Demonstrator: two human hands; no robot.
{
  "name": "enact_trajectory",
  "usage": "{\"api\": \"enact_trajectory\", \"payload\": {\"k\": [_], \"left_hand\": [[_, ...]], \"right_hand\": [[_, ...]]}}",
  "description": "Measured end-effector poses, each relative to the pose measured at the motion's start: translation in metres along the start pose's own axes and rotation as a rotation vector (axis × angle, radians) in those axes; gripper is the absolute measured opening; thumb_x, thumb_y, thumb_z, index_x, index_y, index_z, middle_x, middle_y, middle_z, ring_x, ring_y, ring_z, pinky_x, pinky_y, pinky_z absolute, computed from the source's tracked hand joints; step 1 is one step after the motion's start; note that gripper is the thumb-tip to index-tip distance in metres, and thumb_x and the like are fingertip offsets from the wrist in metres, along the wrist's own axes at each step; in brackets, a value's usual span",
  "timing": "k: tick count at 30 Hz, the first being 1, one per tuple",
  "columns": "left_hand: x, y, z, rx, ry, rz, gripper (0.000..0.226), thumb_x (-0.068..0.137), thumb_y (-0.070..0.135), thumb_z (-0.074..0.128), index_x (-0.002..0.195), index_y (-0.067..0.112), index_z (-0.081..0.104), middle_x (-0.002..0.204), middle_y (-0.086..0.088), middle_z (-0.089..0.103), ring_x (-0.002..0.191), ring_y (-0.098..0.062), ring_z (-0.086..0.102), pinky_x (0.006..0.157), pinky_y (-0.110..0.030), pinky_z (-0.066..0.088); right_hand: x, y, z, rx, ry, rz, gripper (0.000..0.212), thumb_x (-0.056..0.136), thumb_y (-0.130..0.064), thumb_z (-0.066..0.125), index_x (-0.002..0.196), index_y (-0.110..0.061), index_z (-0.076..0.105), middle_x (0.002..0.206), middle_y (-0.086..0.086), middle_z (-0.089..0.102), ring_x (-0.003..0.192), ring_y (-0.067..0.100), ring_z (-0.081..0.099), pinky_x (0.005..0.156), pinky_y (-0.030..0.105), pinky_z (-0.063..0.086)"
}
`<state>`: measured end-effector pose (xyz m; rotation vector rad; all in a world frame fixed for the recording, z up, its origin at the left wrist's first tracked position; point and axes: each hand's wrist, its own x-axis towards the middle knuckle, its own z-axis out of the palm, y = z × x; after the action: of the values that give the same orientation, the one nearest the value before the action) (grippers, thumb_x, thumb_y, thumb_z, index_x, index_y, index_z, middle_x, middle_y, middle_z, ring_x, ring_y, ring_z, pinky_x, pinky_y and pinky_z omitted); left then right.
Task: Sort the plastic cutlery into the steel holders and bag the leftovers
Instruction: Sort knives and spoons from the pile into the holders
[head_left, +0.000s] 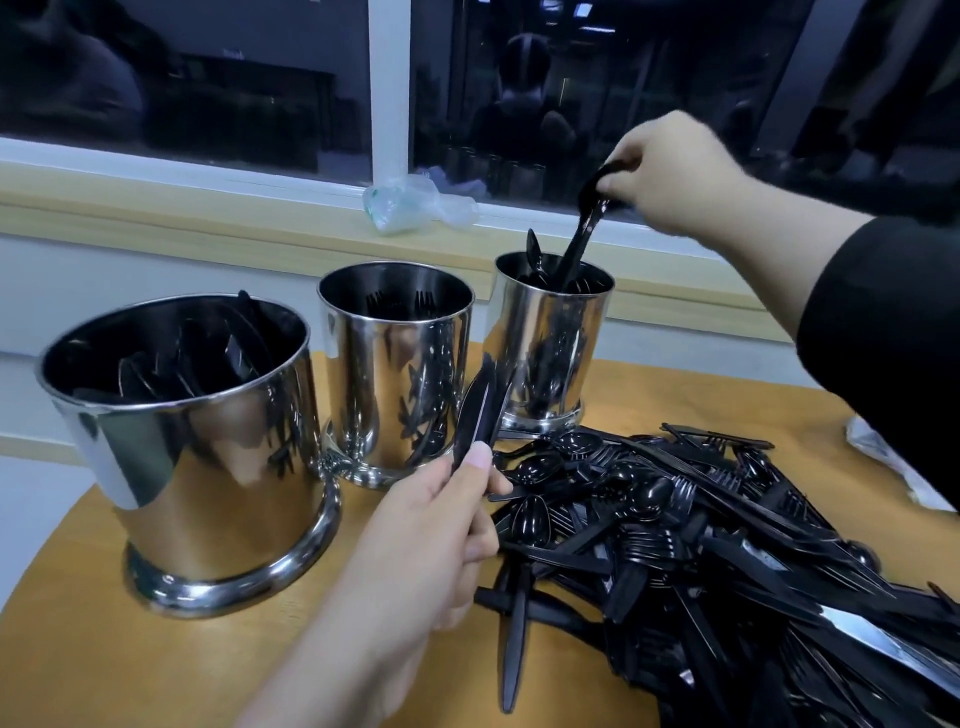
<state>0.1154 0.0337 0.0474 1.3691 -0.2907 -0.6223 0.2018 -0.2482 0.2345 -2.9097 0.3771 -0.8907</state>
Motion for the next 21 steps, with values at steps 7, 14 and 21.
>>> {"api": "enact_trajectory", "payload": {"k": [7, 14, 21], "left_hand": [[-0.001, 0.001, 0.006, -0.058, 0.003, -0.003, 0.057, 0.097, 0.065, 0.044, 0.105, 0.015, 0.071, 0.061, 0.000, 0.039, 0.042, -0.012, 0.021, 0.047, -0.027, 0.011], [-0.003, -0.008, 0.020, 0.094, -0.015, 0.067, 0.044, 0.105, 0.051, 0.044, 0.097, 0.010, 0.058, 0.064, 0.001, 0.044, 0.044, -0.013, 0.022, 0.048, -0.028, 0.012], [-0.020, -0.026, 0.049, 0.191, 0.022, 0.162, 0.037, 0.105, 0.049, 0.048, 0.095, 0.015, 0.060, 0.065, -0.002, 0.031, 0.048, -0.015, 0.019, 0.050, -0.032, 0.011]], "right_hand": [[-0.023, 0.012, 0.029, -0.026, -0.140, 0.024, 0.040, 0.100, -0.034, 0.061, 0.130, -0.007, 0.064, 0.126, 0.011, 0.067, 0.117, 0.032, 0.059, 0.099, 0.039, 0.046], [-0.133, 0.023, -0.009, 0.280, -0.062, 0.101, 0.021, 0.099, -0.033, 0.060, 0.097, -0.018, 0.074, 0.089, -0.004, 0.072, 0.083, 0.017, 0.066, 0.074, 0.031, 0.052], [-0.284, 0.050, -0.029, 0.304, -0.270, 0.179, 0.016, 0.093, -0.047, 0.063, 0.092, -0.035, 0.074, 0.080, -0.026, 0.069, 0.077, -0.007, 0.061, 0.074, 0.024, 0.049]]}}
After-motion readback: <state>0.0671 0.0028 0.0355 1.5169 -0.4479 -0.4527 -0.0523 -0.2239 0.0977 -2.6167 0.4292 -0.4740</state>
